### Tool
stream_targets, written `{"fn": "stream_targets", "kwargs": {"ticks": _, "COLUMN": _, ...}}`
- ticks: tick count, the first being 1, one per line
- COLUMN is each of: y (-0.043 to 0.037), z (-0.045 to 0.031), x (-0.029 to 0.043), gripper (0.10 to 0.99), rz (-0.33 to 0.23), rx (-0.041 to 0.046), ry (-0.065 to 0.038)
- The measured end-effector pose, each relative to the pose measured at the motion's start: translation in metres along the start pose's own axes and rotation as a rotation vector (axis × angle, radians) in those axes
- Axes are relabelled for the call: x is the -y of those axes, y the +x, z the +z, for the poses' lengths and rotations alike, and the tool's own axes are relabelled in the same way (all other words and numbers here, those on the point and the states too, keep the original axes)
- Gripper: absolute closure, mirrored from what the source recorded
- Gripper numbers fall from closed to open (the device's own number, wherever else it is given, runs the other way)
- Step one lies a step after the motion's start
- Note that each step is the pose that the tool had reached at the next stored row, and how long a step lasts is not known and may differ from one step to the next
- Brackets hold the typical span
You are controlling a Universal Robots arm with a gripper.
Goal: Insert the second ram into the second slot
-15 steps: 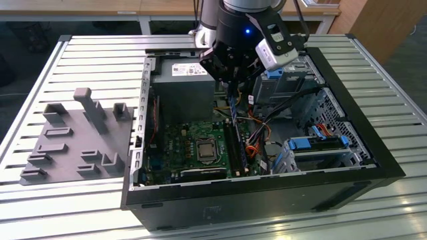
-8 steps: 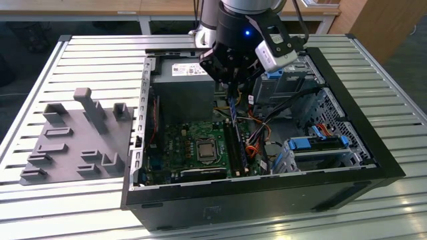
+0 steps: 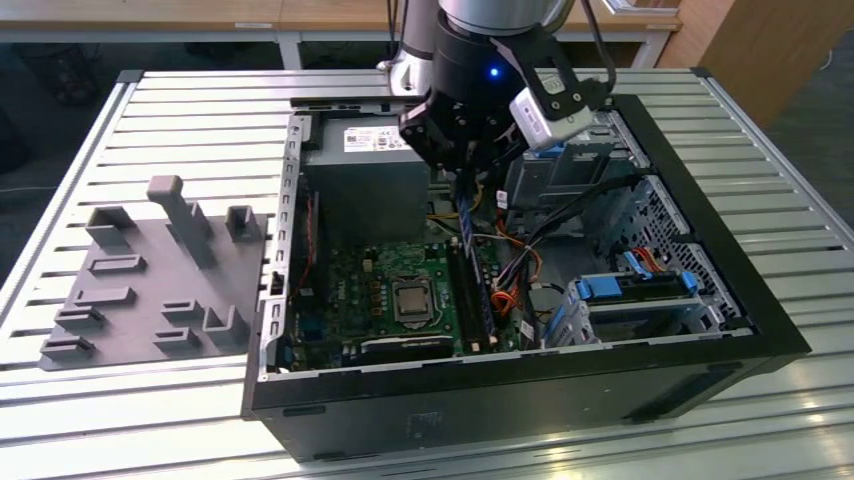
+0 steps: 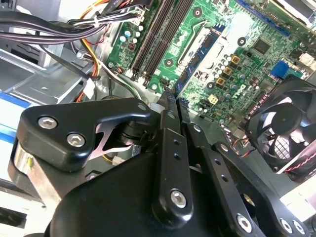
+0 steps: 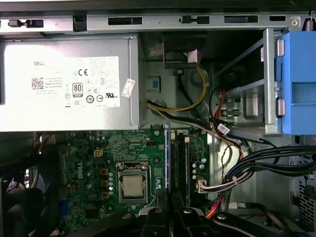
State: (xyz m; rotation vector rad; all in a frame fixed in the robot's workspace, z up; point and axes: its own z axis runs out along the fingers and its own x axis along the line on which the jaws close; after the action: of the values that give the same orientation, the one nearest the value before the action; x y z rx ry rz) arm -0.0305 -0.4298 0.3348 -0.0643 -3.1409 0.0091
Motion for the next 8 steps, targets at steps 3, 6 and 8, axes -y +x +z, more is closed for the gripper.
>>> {"fn": "stream_targets", "kwargs": {"ticks": 3, "y": -0.0001, "z": 0.0017, "x": 0.0018, "gripper": 0.945, "rz": 0.000, "rx": 0.0001, "ry": 0.000}}
{"fn": "stream_targets", "kwargs": {"ticks": 6, "y": -0.0001, "z": 0.0031, "x": 0.0037, "gripper": 0.945, "rz": 0.000, "rx": 0.0001, "ry": 0.000}}
{"fn": "stream_targets", "kwargs": {"ticks": 8, "y": -0.0002, "z": 0.0041, "x": 0.0047, "gripper": 0.945, "rz": 0.000, "rx": 0.0001, "ry": 0.000}}
